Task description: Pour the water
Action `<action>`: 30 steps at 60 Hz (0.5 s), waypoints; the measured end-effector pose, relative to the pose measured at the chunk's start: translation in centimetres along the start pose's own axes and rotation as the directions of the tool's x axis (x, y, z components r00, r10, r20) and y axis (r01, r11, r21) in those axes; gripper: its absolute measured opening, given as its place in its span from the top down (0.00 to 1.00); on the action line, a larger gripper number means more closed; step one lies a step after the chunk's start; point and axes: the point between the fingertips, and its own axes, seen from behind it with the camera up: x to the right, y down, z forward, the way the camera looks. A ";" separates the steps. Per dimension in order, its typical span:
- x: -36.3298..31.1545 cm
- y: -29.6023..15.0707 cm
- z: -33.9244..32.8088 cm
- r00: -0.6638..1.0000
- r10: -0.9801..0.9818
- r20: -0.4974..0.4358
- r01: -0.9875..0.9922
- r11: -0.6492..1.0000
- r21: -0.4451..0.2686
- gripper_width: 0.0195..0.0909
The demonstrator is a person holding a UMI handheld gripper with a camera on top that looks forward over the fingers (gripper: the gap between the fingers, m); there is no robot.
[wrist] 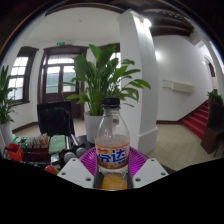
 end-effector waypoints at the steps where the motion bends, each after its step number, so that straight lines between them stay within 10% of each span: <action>1: 0.1 -0.1 -0.1 1.000 0.002 -0.001 -0.002 1.000 0.006 0.73; 16: 0.3 0.4 -0.5 1.000 0.017 0.009 -0.017 1.000 0.011 0.54; 22: 0.6 1.8 -1.0 1.000 0.008 0.020 -0.007 0.999 -0.039 0.18; 30: 0.3 2.8 -3.6 0.998 -0.005 0.059 0.009 0.997 -0.070 0.17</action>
